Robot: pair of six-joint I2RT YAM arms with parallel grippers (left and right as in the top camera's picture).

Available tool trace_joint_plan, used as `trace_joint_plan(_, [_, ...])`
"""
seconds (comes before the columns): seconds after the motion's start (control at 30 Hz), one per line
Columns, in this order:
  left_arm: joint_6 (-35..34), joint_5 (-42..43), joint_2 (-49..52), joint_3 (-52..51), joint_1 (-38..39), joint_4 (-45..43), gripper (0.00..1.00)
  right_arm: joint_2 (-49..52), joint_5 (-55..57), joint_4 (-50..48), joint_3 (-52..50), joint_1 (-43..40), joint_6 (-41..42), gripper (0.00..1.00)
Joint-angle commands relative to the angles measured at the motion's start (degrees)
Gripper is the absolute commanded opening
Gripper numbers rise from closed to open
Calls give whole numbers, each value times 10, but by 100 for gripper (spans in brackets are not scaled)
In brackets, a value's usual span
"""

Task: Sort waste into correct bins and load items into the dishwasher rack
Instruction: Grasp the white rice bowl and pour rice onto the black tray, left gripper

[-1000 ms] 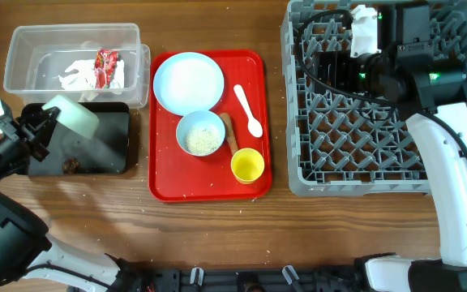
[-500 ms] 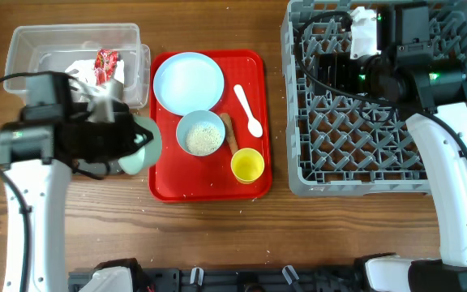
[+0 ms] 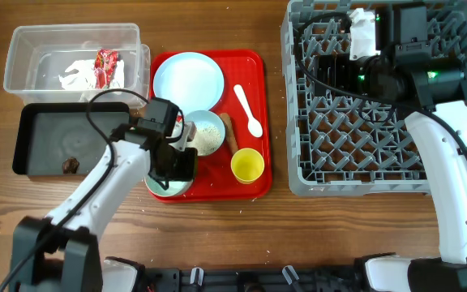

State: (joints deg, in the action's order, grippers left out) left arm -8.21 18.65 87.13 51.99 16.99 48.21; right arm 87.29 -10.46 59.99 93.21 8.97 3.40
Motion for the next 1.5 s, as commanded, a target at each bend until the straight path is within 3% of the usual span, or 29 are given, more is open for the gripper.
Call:
trace_joint_plan(0.0, [-4, 9, 4, 9, 16, 18, 38, 7, 5, -4, 8, 5, -4, 100])
trace_joint_plan(0.13, [6, 16, 2, 113, 18, 60, 45, 7, 5, -16, 8, 5, 2, 100])
trace_joint_plan(0.27, [88, -27, 9, 127, 55, -14, 59, 7, 5, -19, 8, 5, 2, 100])
trace_joint_plan(0.4, [157, -122, 64, 127, 96, -39, 57, 7, 5, -20, 8, 5, 2, 100])
trace_joint_plan(0.53, [156, -158, 139, 127, 103, -83, 55, 7, 5, -21, 8, 5, 2, 100])
trace_joint_plan(0.63, [153, -158, 164, 127, 103, -97, 48, 7, 5, -21, 8, 5, 2, 100])
trace_joint_plan(0.7, [153, -158, 168, 127, 103, -103, 31, 7, 5, -25, 8, 5, 2, 100])
trace_joint_plan(0.87, [148, -157, 167, 128, 103, -130, 4, 7, 5, -25, 8, 5, 2, 100])
trace_joint_plan(1.03, [21, -139, 122, 203, 102, -105, 4, 7, 5, -26, 8, 5, 2, 100])
trace_joint_plan(1.1, [2, -110, 92, 232, 95, -86, 4, 7, 5, -26, 8, 5, 2, 100])
trace_joint_plan(1.23, [-35, -64, 10, 264, 34, -11, 4, 7, 5, -28, 8, 5, 2, 100])
trace_joint_plan(1.33, [-38, -12, -30, 264, -107, 61, 4, 7, 5, -30, 8, 5, 2, 99])
trace_joint_plan(1.47, [66, 156, -24, 240, -308, 101, 4, 7, 5, -30, 8, 5, 2, 100])
